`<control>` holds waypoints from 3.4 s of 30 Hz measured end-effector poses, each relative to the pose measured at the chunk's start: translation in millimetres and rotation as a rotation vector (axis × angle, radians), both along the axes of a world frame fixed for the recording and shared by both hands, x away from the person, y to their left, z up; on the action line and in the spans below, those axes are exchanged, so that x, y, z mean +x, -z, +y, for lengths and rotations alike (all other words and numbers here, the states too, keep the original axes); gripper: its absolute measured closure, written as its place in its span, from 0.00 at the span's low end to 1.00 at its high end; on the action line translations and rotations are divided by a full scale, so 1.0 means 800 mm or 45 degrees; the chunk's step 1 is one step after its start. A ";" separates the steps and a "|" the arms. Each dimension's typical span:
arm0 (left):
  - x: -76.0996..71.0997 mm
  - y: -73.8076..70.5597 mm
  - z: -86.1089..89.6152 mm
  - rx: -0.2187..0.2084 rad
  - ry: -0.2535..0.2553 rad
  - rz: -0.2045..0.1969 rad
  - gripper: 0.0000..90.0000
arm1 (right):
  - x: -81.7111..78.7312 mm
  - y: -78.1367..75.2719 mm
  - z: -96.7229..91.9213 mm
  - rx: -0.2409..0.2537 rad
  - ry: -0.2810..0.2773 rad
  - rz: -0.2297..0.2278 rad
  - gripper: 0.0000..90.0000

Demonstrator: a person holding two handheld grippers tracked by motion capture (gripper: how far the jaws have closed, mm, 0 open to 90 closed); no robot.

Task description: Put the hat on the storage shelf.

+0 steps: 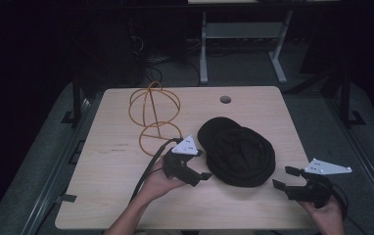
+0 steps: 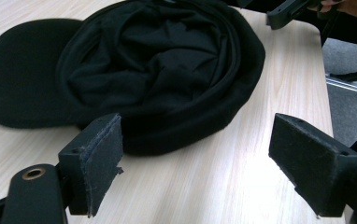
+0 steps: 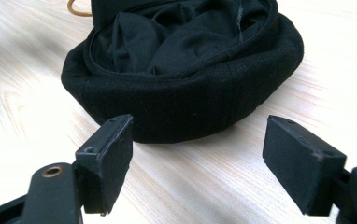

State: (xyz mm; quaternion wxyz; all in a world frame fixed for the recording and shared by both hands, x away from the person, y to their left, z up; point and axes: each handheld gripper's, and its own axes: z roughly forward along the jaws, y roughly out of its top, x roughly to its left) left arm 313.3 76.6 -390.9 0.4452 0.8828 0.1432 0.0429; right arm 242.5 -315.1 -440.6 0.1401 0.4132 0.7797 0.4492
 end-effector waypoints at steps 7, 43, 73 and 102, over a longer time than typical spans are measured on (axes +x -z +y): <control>0.006 0.002 -0.032 0.025 0.064 0.001 0.19 | 0.000 -0.001 0.001 -0.009 -0.007 -0.002 0.27; 0.021 0.050 -0.105 0.207 0.267 0.099 0.26 | -0.001 -0.001 0.003 -0.016 -0.023 0.004 0.27; 0.019 0.080 -0.131 0.402 0.324 0.030 0.62 | -0.001 0.000 0.005 -0.023 -0.036 0.010 0.27; 0.015 0.067 -0.133 0.353 0.368 0.048 0.85 | 0.000 0.002 0.005 -0.021 -0.028 0.016 0.27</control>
